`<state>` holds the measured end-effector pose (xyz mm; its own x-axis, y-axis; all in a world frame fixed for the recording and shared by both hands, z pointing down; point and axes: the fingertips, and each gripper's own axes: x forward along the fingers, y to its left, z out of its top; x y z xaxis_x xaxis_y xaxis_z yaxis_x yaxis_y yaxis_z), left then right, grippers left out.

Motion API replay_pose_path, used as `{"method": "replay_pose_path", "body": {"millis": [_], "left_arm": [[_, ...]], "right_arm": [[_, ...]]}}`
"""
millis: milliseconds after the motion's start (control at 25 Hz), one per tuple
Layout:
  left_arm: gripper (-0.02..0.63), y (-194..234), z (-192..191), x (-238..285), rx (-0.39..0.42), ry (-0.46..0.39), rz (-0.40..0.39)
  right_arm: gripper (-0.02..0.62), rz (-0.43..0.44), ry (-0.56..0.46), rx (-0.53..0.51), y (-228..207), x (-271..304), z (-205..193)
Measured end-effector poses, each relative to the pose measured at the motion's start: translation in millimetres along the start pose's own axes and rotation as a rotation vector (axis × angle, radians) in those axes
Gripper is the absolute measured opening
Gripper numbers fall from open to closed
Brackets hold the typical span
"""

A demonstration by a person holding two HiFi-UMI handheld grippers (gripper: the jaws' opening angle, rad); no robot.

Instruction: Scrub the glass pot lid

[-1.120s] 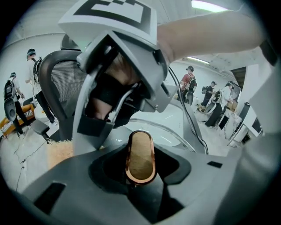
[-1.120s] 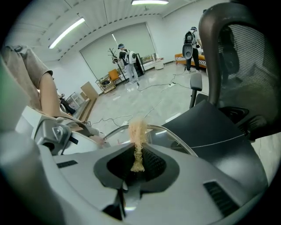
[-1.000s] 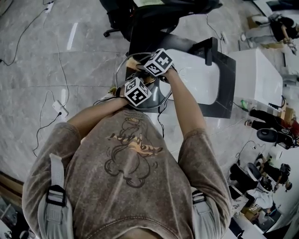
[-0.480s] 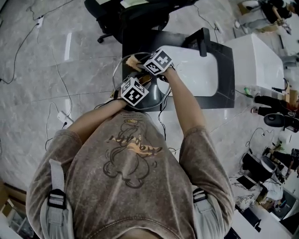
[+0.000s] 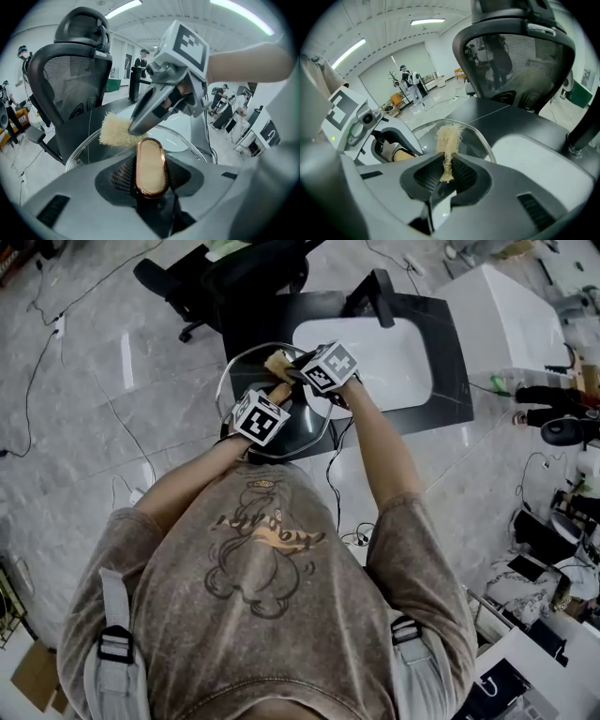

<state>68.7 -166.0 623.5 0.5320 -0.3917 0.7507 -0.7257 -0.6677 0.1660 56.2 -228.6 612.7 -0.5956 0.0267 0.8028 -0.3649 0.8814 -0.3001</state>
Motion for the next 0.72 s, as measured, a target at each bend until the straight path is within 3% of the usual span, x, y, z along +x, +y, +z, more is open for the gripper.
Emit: {"method": "replay_pose_path", "body": {"millis": [720], "left_arm": [[0.184,2.6,1.2,-0.4,0.037,0.078,-0.003]], "right_arm": [[0.057,-0.159,-0.124,0.233,23.6,-41.3,-73.1]]}}
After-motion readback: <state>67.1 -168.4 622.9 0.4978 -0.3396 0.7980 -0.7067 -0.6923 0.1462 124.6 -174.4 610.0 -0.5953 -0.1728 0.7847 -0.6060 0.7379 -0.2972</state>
